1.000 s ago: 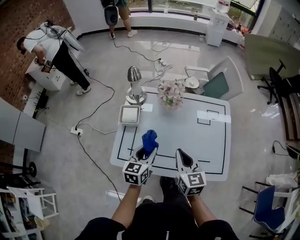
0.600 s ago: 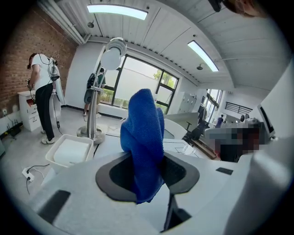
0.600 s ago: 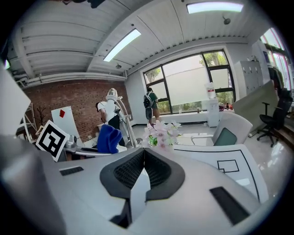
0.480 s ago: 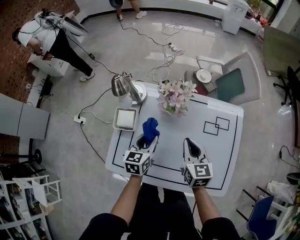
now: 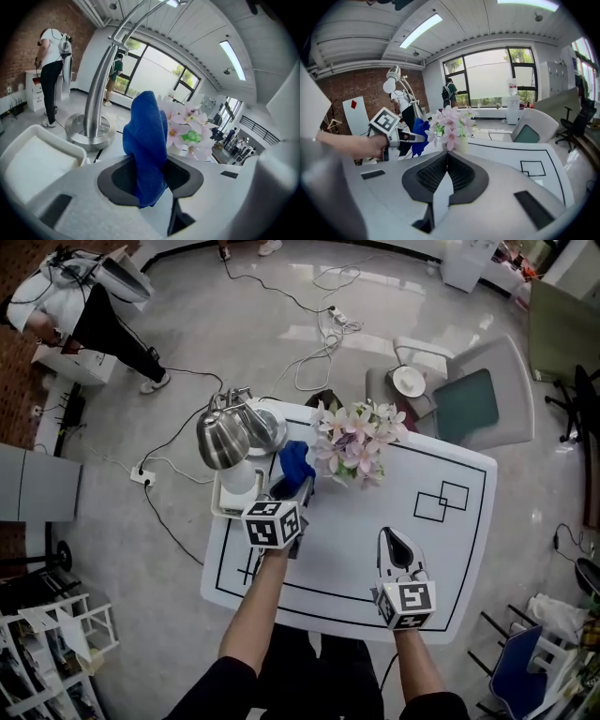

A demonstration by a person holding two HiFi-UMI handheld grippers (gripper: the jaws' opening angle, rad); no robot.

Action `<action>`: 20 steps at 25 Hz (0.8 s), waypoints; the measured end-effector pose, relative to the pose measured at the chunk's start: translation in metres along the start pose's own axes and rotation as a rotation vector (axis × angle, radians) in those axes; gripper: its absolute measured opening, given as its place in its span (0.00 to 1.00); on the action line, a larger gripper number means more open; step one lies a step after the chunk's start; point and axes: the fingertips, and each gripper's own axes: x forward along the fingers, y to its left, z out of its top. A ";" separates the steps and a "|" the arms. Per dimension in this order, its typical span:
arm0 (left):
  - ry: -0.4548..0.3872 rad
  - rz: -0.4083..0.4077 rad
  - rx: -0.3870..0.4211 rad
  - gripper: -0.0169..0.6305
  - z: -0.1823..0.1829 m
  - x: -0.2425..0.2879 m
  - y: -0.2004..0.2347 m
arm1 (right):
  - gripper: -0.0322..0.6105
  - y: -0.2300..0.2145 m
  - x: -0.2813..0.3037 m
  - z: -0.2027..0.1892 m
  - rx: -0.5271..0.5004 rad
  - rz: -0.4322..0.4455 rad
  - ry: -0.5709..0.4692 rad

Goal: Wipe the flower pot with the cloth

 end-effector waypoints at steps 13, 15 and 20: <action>0.207 -0.144 -0.065 0.24 -0.010 0.079 0.012 | 0.06 0.003 -0.001 -0.035 0.042 -0.044 0.082; 0.228 -0.157 -0.042 0.24 -0.014 0.078 0.007 | 0.06 0.005 0.001 -0.035 0.039 -0.039 0.080; 0.276 -0.194 -0.001 0.24 -0.026 0.070 -0.006 | 0.06 0.006 0.002 -0.038 0.053 -0.029 0.077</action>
